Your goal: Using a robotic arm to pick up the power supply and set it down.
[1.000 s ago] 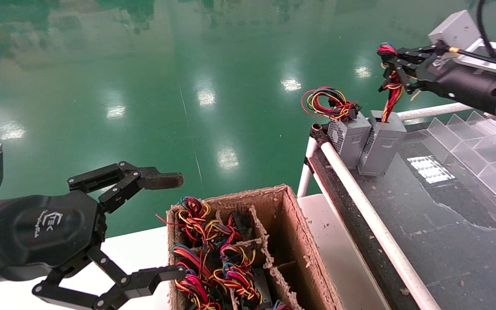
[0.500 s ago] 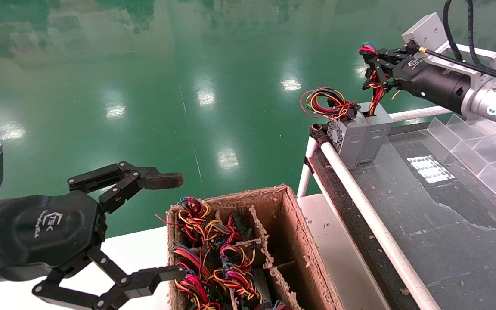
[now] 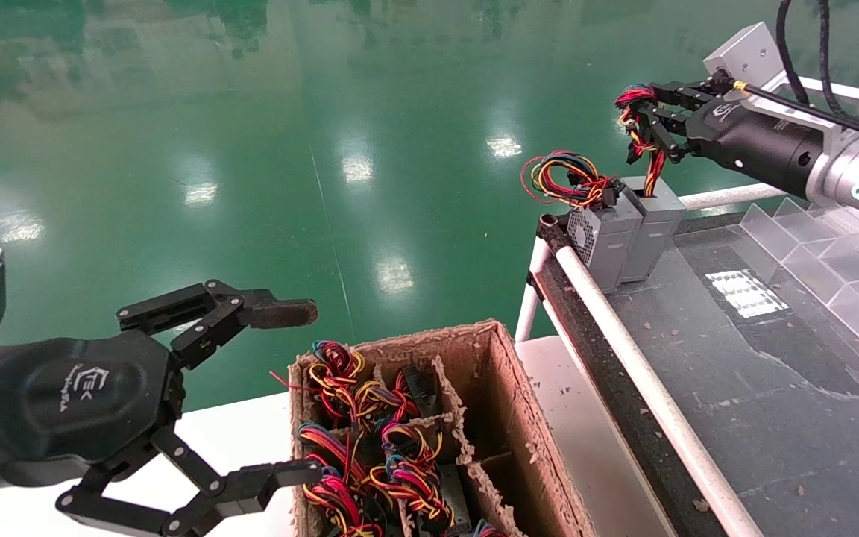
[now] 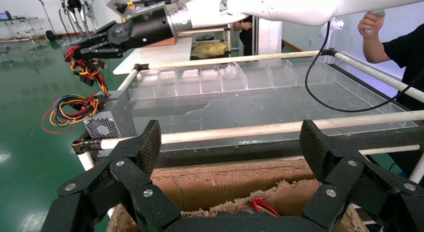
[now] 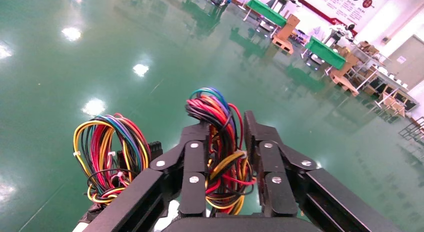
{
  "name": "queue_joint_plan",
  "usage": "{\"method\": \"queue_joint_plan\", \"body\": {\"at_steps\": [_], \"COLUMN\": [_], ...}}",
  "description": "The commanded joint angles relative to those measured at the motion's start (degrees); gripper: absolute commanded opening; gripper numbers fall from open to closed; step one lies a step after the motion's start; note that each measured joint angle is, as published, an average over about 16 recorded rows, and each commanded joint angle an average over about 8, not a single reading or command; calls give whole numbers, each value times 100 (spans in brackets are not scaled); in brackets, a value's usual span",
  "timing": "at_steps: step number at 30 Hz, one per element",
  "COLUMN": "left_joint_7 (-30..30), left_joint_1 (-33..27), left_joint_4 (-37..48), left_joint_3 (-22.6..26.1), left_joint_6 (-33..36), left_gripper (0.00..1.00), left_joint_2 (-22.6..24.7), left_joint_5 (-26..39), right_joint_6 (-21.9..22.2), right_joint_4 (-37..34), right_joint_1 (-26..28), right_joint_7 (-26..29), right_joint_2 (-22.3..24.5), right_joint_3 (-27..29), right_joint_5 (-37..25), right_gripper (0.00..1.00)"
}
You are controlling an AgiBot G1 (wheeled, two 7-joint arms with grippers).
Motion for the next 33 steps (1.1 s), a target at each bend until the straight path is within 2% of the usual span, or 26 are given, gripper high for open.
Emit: {"method": "queue_joint_plan", "body": {"at_steps": [1,23,33], "left_joint_7": [0,1,2], "left_joint_1": [0,0,0], "left_joint_4": [0,0,1], "left_joint_3": [0,2,2], "left_joint_6": [0,-1,-2], "left_gripper": [100,100,100], "left_joint_2": [0,-1,-1], "left_joint_5": [0,-1,-3], "right_joint_6": [-4,-379,-993], "right_joint_4": [14,-159,-37], "right_joint_1": [-2,304,226], "right_joint_7": [42,760,1072], "right_joint_2": [11,104,326], "right_joint_3": [-6,-357,16], "right_joint_5": [-7,-448,229], "right_gripper": [100,100,100]}}
